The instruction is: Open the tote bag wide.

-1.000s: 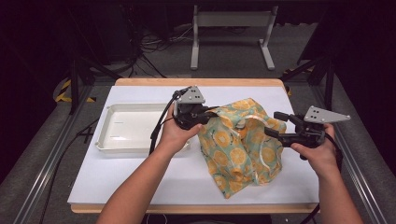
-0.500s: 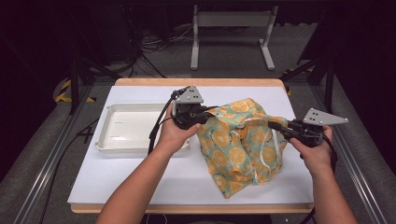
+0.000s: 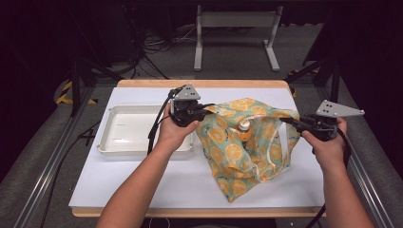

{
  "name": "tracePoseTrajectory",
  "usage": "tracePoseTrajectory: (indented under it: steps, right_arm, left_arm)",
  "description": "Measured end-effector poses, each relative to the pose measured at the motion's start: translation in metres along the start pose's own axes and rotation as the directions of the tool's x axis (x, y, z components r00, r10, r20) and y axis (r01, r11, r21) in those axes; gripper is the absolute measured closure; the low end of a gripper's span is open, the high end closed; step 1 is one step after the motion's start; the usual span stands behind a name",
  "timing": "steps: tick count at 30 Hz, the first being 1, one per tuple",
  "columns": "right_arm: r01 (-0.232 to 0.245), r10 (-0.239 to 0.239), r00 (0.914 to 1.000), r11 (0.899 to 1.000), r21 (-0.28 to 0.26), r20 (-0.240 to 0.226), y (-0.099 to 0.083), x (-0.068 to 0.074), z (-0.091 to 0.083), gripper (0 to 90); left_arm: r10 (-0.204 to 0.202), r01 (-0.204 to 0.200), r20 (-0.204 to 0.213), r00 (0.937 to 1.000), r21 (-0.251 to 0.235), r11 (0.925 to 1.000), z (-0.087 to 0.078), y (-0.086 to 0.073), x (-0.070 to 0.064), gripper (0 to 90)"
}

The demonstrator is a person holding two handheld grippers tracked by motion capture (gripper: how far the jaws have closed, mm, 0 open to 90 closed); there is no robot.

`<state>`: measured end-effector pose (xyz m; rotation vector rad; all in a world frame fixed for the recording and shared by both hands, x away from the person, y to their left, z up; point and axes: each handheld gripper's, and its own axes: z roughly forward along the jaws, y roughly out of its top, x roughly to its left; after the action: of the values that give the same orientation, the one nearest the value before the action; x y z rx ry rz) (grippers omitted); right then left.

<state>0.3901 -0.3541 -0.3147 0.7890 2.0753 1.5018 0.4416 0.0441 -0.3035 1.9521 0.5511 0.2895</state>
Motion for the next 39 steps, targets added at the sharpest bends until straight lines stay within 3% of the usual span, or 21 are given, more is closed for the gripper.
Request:
tracePoseTrajectory:
  steps: [5, 11, 25, 28, 33, 39]
  right_arm:
    - [-0.031, 0.031, 0.9995, 1.0, 0.003, -0.01, 0.001, -0.01, 0.006, 89.4]
    - [-0.044, 0.044, 0.999, 0.999, 0.023, 0.011, -0.003, -0.019, 0.015, 89.5]
    - [-0.099, 0.093, 0.9937, 0.991, 0.087, 0.062, -0.019, -0.036, 0.033, 89.5]
    - [-0.128, 0.123, 0.9906, 0.987, 0.092, 0.06, -0.025, -0.039, 0.037, 89.5]
    - [-0.123, 0.114, 0.9904, 0.984, 0.125, 0.078, -0.03, -0.041, 0.042, 89.5]
    - [-0.151, 0.138, 0.9863, 0.977, 0.154, 0.091, -0.044, -0.045, 0.048, 89.5]
  left_arm:
    - [-0.006, 0.007, -0.039, 0.9992, 0.016, 0.9999, 0.003, -0.004, 0.007, 88.7]
    - [-0.024, 0.026, -0.076, 0.9968, 0.018, 0.9995, 0.01, -0.009, 0.016, 89.0]
    - [-0.065, 0.073, -0.093, 0.9935, 0.077, 0.9943, 0.038, -0.023, 0.031, 88.9]
    - [-0.066, 0.077, -0.097, 0.9931, 0.107, 0.9914, 0.046, -0.029, 0.035, 88.9]
    - [-0.086, 0.098, -0.097, 0.9916, 0.135, 0.986, 0.053, -0.034, 0.037, 88.9]
    - [-0.09, 0.103, -0.089, 0.992, 0.167, 0.9805, 0.06, -0.042, 0.037, 88.9]
